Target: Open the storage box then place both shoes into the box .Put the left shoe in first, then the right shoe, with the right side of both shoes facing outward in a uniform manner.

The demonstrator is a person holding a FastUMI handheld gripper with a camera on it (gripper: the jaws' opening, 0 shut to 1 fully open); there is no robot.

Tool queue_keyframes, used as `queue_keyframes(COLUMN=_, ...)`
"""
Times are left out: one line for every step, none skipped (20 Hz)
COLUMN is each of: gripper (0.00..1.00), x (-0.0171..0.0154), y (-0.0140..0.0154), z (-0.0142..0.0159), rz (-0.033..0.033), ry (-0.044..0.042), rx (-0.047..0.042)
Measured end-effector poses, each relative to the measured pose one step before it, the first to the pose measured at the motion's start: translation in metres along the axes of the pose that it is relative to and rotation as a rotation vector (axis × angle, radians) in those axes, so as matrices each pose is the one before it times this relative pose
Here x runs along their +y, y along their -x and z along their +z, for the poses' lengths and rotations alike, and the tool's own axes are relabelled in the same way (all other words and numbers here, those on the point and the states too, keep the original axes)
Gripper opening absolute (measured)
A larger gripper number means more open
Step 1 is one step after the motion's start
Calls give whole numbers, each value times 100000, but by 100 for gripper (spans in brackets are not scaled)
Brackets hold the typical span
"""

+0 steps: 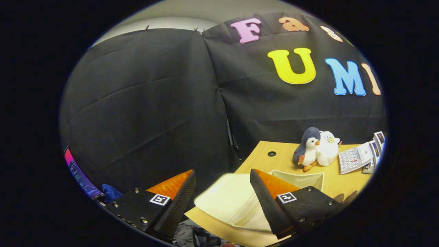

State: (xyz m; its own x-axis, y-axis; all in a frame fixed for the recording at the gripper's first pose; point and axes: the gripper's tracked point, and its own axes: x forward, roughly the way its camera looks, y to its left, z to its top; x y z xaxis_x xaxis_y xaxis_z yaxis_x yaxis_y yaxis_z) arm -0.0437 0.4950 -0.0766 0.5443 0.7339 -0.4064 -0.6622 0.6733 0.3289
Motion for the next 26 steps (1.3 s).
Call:
queue_keyframes(gripper=98, x=-836, y=780, z=487, rz=-1390, ry=1539, rx=-1233)
queue_keyframes(gripper=98, x=-994, y=679, z=410, rz=-1754, ry=1820, rx=-1404)
queue_keyframes(gripper=98, x=-1050, y=674, z=299, rz=-2417, ry=1584, rx=-1249)
queue_keyframes(gripper=98, x=-1227, y=745, z=179, rz=-2249, ry=1321, rx=-859)
queue_keyframes(gripper=98, x=-1248, y=589, z=-47, rz=-2203, ry=1023, rx=-320)
queue_keyframes(gripper=98, x=-1265, y=620, z=21, rz=-2035, ry=591, rx=-318)
queue_keyframes(gripper=98, x=-1366, y=420, z=-68, rz=-2229, ry=317, rx=-136)
queue_keyframes(gripper=98, x=-1378, y=563, z=-126, rz=-2196, ry=-157, rx=-172)
queue_keyframes(gripper=98, x=-1296, y=517, z=-54, rz=-2102, ry=-487, rx=-181)
queue_keyframes(gripper=98, x=-1200, y=458, z=-18, rz=-1669, ry=-440, rx=-290)
queue_keyframes(gripper=98, x=-1251, y=442, z=-97, rz=-1852, ry=-281, rx=-290)
queue_keyframes(gripper=98, x=-1180, y=418, z=-27, rz=-1775, ry=-146, rx=-261)
queue_keyframes(gripper=98, x=-1186, y=283, z=-193, rz=-1811, ry=-108, rx=-191)
queue_keyframes(gripper=98, x=-1219, y=193, z=-229, rz=-1580, ry=-181, rx=112)
queue_keyframes(gripper=98, x=-1169, y=300, z=-376, rz=-1464, ry=-358, rx=232)
queue_keyframes(gripper=98, x=-1014, y=268, z=-299, rz=-1420, ry=-516, rx=388)
queue_keyframes(gripper=98, x=-1061, y=55, z=-432, rz=-1352, ry=-645, rx=407)
queue_keyframes(gripper=98, x=-1041, y=30, z=-486, rz=-1257, ry=-587, rx=768)
queue_keyframes(gripper=98, x=-1004, y=-49, z=-582, rz=-1197, ry=-420, rx=730)
queue_keyframes(gripper=98, x=-905, y=21, z=-412, rz=-1400, ry=-293, rx=577)
queue_keyframes(gripper=98, x=-837, y=-116, z=-659, rz=-1265, ry=-135, rx=903)
queue_keyframes(gripper=98, x=-881, y=-93, z=-545, rz=-1175, ry=-402, rx=875)
queue_keyframes(gripper=98, x=-795, y=-169, z=-806, rz=-847, ry=-366, rx=1172)
queue_keyframes(gripper=98, x=-744, y=-140, z=-713, rz=-1104, ry=-313, rx=1297)
queue_keyframes(gripper=98, x=-797, y=-164, z=-724, rz=-1099, ry=-268, rx=1507)
queue_keyframes(gripper=98, x=-673, y=-182, z=-651, rz=-802, ry=-309, rx=1310)
